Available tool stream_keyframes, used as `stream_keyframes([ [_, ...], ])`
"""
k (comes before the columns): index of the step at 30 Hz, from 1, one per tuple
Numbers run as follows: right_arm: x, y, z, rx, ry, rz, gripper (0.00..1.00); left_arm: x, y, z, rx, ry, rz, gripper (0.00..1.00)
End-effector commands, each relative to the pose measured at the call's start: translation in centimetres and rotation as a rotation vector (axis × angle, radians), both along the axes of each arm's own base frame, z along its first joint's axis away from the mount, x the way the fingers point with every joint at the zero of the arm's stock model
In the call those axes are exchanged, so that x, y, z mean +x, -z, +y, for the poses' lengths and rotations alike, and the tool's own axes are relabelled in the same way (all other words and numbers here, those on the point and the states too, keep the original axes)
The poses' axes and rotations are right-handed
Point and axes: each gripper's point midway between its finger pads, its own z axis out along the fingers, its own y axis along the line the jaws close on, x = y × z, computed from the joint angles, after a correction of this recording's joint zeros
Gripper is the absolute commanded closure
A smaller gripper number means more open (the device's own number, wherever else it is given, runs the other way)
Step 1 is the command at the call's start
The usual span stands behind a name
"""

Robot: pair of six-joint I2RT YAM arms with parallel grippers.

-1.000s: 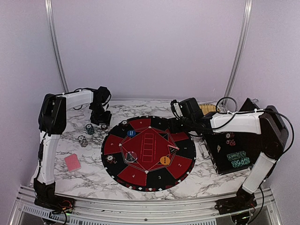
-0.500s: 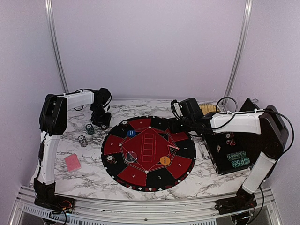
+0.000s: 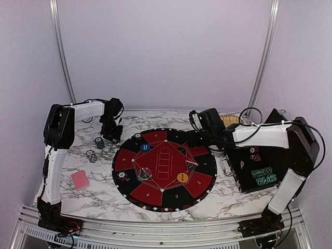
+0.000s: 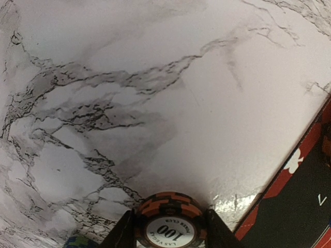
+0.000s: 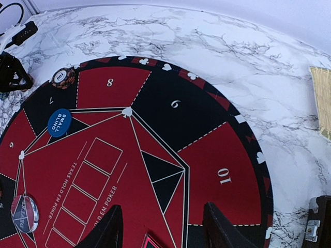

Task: Distribute texas hold em gaming equipment
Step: Pick up the pile of poker chips from the pile of poker chips, then pick up the pile of poker chips from the big blind area.

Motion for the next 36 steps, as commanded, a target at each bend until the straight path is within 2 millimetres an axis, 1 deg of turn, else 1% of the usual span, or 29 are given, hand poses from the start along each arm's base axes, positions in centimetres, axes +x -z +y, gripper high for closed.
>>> stream_keyframes([
  [1,0.4,-1.4,-0.7,0.007,0.026,-0.028,0.49,-1.1,2.0,0.8,0.047,0.005,0.062,0.58],
  [5,0.5,-1.5,-0.7,0.005,0.026,-0.03,0.49,-0.7,1.5,0.7,0.044,0.007,0.047,0.6],
  [13,0.6,-1.7,-0.7,0.003,0.028,-0.036,0.49,0.5,-0.9,0.4,0.032,0.015,-0.005,0.61],
  [18,0.8,-1.7,-0.6,0.001,0.028,-0.038,0.49,0.8,-1.5,0.3,0.034,0.018,-0.014,0.61],
  [26,0.9,-1.8,-0.7,-0.005,0.033,-0.041,0.49,0.7,-2.3,0.0,0.026,0.022,-0.021,0.61],
  [31,1.2,-1.8,-1.0,-0.005,0.047,-0.042,0.49,0.3,-2.9,-1.0,0.013,0.037,-0.025,0.61],
  [36,1.6,-2.1,-1.8,0.0,0.066,-0.05,0.49,-0.5,-3.6,-2.4,0.009,0.063,-0.032,0.61],
])
